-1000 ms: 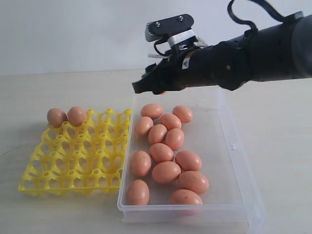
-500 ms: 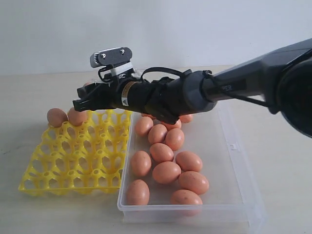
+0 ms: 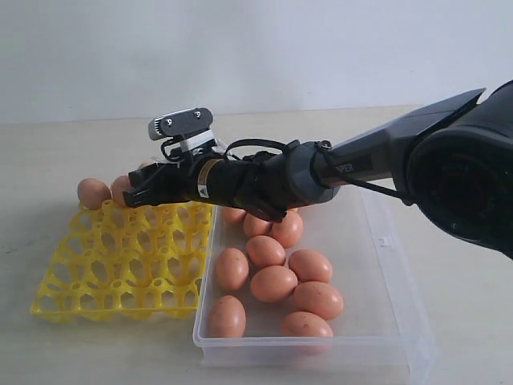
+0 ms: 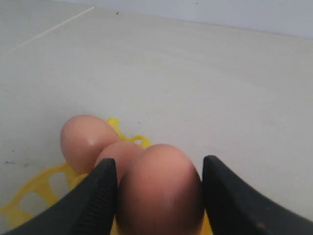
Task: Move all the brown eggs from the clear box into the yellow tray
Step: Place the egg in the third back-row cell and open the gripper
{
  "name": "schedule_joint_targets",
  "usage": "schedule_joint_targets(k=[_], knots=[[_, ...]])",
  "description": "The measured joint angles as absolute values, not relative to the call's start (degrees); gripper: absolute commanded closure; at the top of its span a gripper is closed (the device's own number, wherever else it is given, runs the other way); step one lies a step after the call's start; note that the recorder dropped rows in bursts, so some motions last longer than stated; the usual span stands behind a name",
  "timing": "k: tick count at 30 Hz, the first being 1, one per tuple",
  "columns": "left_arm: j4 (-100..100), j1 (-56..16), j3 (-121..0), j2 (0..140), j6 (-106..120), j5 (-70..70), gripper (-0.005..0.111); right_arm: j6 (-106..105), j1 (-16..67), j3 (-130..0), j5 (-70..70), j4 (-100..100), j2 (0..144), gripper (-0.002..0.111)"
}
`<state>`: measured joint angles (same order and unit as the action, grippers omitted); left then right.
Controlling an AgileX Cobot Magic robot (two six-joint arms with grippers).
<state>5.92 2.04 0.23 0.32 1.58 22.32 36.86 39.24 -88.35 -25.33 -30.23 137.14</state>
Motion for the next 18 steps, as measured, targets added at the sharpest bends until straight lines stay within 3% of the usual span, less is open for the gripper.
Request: schedule_joint_targets(k=[3,4,6,10,18], knots=[[5.9,2.0,0.2,0.3,1.6,22.3,0.107,36.6,39.2,-88.5,-24.9,-30.2,137.1,0.041],[5.9,2.0,0.2,0.3,1.6,22.3,0.107,36.6,39.2,-88.5,-24.5,-30.1,137.1,0.034],[5.9,2.0,0.2,0.3,1.6,22.3,0.107,36.6,39.2,-88.5,-23.3,-29.6,137.1,0.031],[5.9,2.0,0.2,0.3,1.6,22.3,0.107,36.6,39.2,-88.6,-19.8,-29.5,137.1,0.043],[5.9,2.0,0.2,0.3,1.6,22.3,0.107,33.5,39.5,-88.6,6.1,-30.1,124.2,0.096]])
